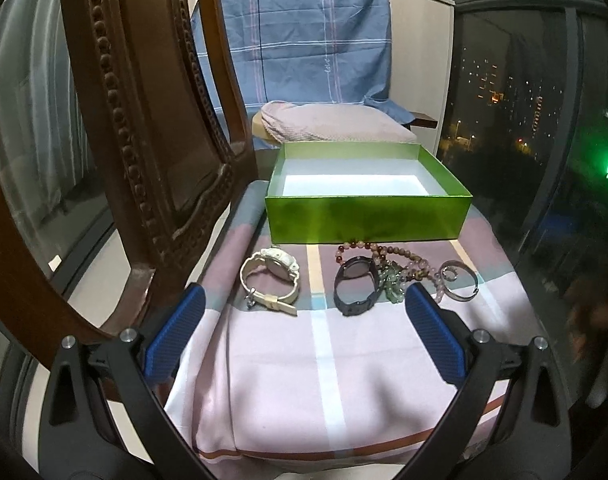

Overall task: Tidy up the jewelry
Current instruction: 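Lower the right gripper onto the small patterned silver ring and close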

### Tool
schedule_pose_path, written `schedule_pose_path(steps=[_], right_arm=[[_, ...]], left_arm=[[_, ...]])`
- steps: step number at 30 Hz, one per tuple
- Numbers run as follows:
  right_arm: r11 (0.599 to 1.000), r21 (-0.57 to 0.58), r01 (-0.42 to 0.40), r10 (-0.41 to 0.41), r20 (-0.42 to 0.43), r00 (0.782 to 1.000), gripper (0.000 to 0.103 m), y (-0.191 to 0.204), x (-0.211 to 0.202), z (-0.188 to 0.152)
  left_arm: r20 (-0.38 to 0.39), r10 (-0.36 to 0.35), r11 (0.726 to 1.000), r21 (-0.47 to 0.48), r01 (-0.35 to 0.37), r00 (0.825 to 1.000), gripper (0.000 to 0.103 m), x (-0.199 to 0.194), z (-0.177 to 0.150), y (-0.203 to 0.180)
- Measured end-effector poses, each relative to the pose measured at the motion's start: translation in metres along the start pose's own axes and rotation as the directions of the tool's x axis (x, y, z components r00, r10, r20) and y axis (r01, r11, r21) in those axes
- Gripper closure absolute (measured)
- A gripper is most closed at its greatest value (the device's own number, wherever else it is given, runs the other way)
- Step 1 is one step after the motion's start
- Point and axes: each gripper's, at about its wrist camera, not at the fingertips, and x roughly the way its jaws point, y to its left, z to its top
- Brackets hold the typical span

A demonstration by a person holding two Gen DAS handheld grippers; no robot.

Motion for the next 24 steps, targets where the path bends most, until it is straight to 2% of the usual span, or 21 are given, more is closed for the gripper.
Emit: schedule_pose_path(steps=[1,2,3,4,6,8,10,12,14,18,24], right_arm=[[0.998,-0.064,-0.001,-0.003,-0.060,0.998,0.004,0.014,0.014,-0.008],[0.990,-0.141,-0.008,-0.002,-0.073,0.997,0.004,0.028,0.018,-0.011],[0.979,-0.203,-0.006,-0.006,-0.060,0.998,0.004,0.039,0.019,-0.012],[0.950,-0.312,0.031,-0.040,-0.024,0.999,0.004,0.058,0.020,-0.014],[0.922,-0.382,0.067,-0.079,-0.016,0.997,0.004,0.071,0.024,-0.016],[0.938,-0.338,0.080,-0.095,-0.028,0.995,0.005,0.065,0.029,-0.012],[0.963,-0.263,0.058,-0.076,-0.061,0.995,0.015,0.048,0.035,-0.004],[0.979,-0.201,0.045,-0.066,-0.097,0.993,0.036,0.032,0.043,0.001],[0.984,-0.173,0.042,-0.064,-0.122,0.990,0.048,0.021,0.047,0.000],[0.983,-0.181,-0.011,-0.017,-0.151,0.988,0.058,0.023,0.054,-0.004],[0.968,-0.243,-0.065,0.008,-0.230,0.973,0.075,0.042,0.070,-0.011]], left_arm=[[0.001,-0.002,1.000,-0.002,0.002,1.000,0.004,0.000,0.000,0.000],[0.001,-0.004,1.000,0.003,0.004,1.000,0.004,0.001,0.001,0.000],[0.000,0.001,1.000,0.017,-0.001,1.000,0.004,0.002,0.001,-0.002],[-0.004,0.010,1.000,0.024,-0.010,1.000,0.004,0.003,0.002,-0.002],[-0.026,0.013,1.000,0.025,-0.012,1.000,0.004,0.006,0.004,-0.002],[-0.047,-0.013,1.000,0.003,0.013,0.999,0.004,0.008,0.005,0.001],[-0.045,-0.027,1.000,0.001,0.027,0.999,0.004,0.008,0.006,0.001],[-0.045,-0.034,0.999,0.001,0.034,0.998,0.004,0.008,0.006,0.001],[-0.056,-0.052,0.999,-0.011,0.052,0.997,0.004,0.010,0.006,0.002],[-0.060,-0.054,0.999,-0.007,0.054,0.997,0.004,0.011,0.005,0.001],[-0.069,-0.056,0.998,-0.011,0.056,0.996,0.004,0.012,0.004,0.001]])
